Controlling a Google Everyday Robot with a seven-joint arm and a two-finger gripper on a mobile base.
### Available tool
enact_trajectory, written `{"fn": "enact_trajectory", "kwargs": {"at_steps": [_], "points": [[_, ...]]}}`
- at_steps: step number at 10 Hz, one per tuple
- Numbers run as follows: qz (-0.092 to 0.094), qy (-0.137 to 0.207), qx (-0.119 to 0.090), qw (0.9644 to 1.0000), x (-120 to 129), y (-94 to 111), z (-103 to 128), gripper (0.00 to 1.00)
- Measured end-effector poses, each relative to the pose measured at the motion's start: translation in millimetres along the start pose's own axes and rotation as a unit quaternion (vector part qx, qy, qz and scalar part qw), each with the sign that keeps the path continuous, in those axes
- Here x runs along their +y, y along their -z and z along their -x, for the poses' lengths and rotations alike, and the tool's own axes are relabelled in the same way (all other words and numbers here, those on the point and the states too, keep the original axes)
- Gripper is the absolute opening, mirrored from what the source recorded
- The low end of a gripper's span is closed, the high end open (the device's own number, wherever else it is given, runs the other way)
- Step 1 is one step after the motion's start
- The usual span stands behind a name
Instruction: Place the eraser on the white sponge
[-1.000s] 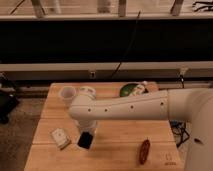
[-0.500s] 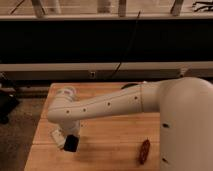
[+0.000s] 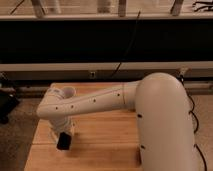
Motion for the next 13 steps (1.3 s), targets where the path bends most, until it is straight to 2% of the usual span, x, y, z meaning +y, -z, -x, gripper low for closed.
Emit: {"fn": "enact_trajectory", "kwargs": {"at_steps": [6,10,12,13], "points": [[-0.002,0.027,0.001,0.9996,-32.9,0.3,-7.9,0.02],[-0.009,0.018,0.01,0.9998,-32.7,-2.6,-21.6,0.39],[-0.01,0.011,0.005,0.9999,-30.9,-9.3,-25.7,0.62],[-0.01,0.01,0.002,0.9999,-29.9,-12.0,-26.5,0.7]]}}
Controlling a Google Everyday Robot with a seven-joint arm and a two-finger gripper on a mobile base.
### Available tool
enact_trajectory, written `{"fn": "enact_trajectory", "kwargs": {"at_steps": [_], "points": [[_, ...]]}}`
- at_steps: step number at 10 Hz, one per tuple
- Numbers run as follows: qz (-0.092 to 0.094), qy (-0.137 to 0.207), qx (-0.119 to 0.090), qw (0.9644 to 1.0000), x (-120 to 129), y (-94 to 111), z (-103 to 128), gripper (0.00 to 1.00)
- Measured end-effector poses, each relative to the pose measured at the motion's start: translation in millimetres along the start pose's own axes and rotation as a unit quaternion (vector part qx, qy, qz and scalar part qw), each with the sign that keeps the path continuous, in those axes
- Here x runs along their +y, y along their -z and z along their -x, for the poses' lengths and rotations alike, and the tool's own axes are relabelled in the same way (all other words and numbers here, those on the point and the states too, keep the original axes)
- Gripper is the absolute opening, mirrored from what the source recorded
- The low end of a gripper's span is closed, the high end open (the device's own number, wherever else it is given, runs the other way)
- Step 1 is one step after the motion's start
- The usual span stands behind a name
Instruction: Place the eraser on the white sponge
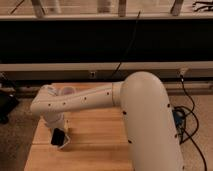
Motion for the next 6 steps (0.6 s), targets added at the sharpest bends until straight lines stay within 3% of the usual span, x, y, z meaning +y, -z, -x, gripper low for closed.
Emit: {"fn": "enact_trajectory", "kwargs": {"at_steps": [1,6], "points": [[0.0,0.001,-0.004,1.0,-0.5,-3.3,0.7,0.78],[-0.006,0.004,-0.004,1.0,0.3,1.4,-0.8,0.8]]}}
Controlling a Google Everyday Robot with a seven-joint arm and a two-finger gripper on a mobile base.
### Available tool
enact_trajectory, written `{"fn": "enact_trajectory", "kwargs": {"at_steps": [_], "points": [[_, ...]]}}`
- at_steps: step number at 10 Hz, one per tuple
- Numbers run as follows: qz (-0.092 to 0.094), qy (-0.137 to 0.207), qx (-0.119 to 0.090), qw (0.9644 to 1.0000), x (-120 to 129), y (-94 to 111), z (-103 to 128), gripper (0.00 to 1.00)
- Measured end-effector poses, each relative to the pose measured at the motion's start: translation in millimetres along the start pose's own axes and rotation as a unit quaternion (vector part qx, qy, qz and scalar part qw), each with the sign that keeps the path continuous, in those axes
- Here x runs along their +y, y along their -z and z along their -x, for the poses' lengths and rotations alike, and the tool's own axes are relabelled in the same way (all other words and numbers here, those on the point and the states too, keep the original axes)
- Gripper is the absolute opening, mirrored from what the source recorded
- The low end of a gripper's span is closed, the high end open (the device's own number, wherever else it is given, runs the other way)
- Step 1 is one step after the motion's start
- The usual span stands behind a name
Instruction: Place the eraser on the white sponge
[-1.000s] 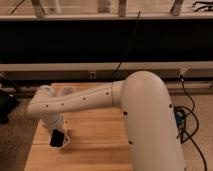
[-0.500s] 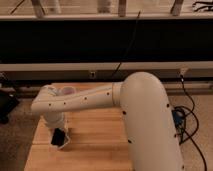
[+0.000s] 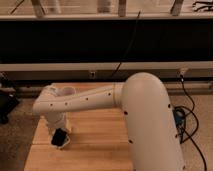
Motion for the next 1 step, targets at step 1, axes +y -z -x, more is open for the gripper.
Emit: {"fn": "enact_trajectory", "kwargs": {"at_steps": [1], "points": [[0.002,0.002,0.0,1.0,0.2,1.9,0.1,0.8]]}}
